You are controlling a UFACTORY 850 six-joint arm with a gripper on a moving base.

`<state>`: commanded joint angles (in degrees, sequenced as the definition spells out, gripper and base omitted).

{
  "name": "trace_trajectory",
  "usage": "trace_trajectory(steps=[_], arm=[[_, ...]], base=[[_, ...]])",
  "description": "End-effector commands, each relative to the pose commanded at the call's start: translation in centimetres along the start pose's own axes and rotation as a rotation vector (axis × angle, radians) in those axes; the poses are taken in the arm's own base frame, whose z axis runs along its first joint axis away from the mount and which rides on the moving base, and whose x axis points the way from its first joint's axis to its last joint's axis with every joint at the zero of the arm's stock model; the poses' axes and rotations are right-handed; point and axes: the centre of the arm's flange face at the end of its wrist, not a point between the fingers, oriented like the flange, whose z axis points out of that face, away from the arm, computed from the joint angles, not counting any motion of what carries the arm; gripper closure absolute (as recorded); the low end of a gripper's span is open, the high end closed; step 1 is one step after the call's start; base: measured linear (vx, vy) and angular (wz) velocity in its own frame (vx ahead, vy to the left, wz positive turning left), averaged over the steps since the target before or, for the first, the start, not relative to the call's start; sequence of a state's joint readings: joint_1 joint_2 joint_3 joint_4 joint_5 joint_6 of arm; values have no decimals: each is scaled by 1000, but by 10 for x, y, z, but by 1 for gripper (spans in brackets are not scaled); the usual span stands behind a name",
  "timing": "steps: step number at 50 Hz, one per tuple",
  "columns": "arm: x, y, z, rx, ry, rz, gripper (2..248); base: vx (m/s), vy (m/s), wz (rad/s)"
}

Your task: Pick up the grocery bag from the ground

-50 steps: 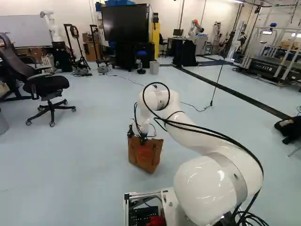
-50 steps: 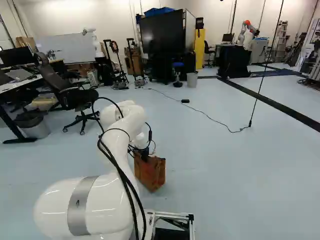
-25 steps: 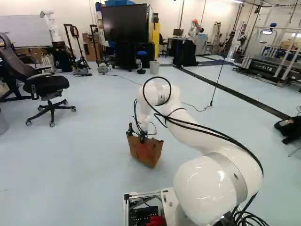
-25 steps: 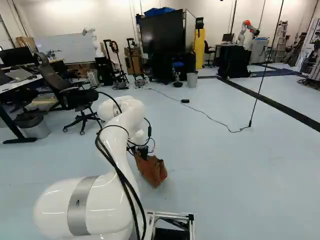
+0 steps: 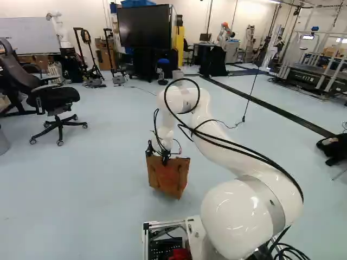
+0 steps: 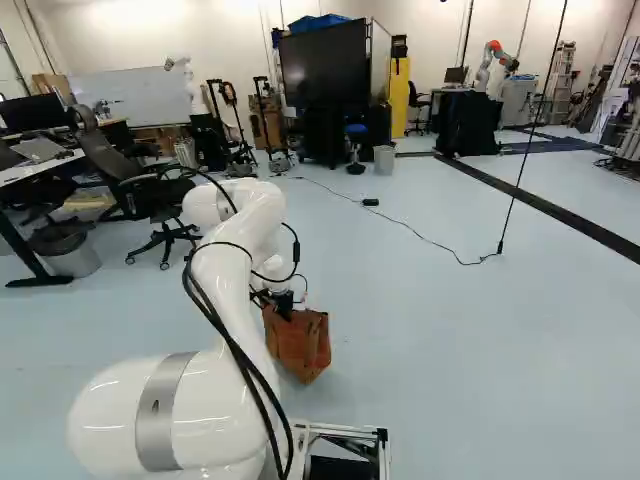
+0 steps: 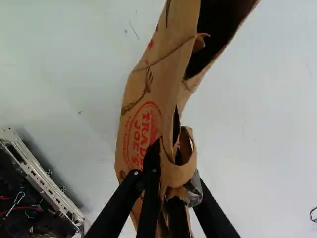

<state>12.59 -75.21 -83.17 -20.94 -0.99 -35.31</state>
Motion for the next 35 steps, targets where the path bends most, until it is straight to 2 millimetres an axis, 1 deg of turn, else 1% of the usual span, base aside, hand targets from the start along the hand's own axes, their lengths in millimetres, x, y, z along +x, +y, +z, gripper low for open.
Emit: trace_trajectory(steps=[35], arm=[[-3, -21, -57, -15, 36, 38, 229]], base=[[0, 0, 0]])
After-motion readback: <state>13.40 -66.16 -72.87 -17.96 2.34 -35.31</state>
